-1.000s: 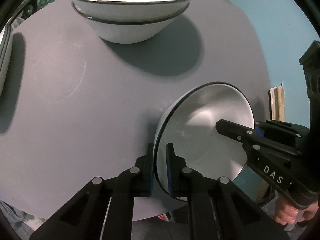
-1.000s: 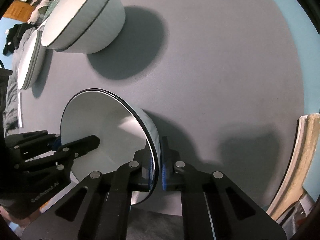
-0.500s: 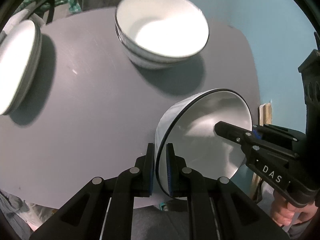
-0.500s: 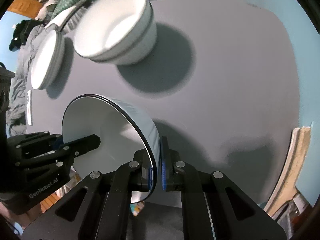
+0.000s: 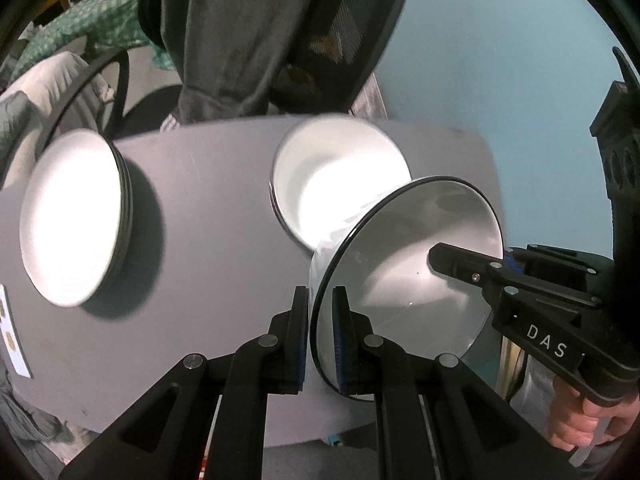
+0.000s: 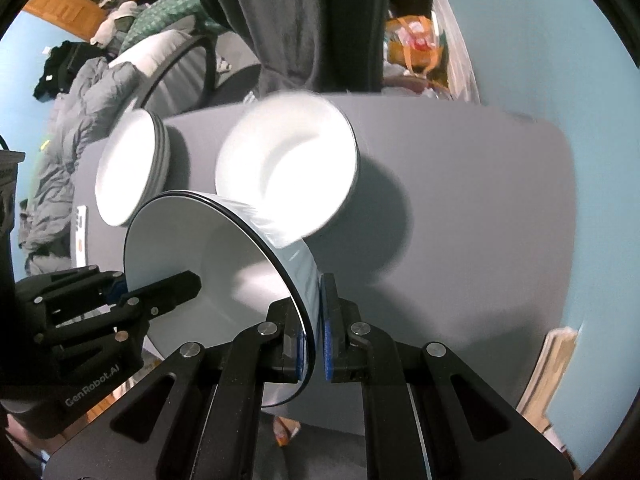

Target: Organize plates and bowls

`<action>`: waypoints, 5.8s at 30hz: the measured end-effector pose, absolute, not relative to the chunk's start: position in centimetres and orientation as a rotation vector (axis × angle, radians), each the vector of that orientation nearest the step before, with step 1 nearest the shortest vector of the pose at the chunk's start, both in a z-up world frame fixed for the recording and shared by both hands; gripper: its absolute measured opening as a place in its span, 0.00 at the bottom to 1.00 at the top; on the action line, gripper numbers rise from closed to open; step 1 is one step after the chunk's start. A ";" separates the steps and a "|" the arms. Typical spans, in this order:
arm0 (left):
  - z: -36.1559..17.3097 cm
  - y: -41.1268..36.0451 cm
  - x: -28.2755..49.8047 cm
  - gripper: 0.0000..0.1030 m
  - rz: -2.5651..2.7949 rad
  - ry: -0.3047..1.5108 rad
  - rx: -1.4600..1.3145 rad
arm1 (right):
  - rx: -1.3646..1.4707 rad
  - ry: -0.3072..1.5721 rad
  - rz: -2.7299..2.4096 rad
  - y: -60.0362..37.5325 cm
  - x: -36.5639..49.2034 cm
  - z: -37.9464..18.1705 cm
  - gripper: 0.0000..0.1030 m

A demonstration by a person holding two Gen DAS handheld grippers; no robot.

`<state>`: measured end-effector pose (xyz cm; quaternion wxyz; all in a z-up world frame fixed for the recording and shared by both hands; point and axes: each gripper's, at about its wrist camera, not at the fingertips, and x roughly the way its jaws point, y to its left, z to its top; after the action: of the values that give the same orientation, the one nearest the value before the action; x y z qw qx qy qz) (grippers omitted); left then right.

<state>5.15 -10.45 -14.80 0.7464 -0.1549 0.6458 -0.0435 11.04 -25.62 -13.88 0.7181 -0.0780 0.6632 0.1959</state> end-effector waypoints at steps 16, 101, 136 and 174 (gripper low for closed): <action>-17.8 -9.8 10.9 0.10 -0.015 1.436 -0.283 | -0.161 1.517 0.409 -23.2 16.5 -16.3 0.07; -25.0 -6.2 12.3 0.46 -0.070 1.577 -0.627 | -0.188 1.659 0.532 -24.0 19.9 -21.8 0.44; -24.1 1.2 1.3 0.23 -0.032 1.549 -0.579 | -0.315 1.696 0.604 -15.9 10.0 -23.8 0.23; -27.1 9.5 -5.3 0.23 -0.041 1.569 -0.585 | -0.270 1.738 0.567 -7.5 1.5 -25.3 0.23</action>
<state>-5.32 9.55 -27.06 0.6693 -0.2595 0.6959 -0.0180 1.52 -7.50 -25.30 0.6027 -0.1164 0.7505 0.2447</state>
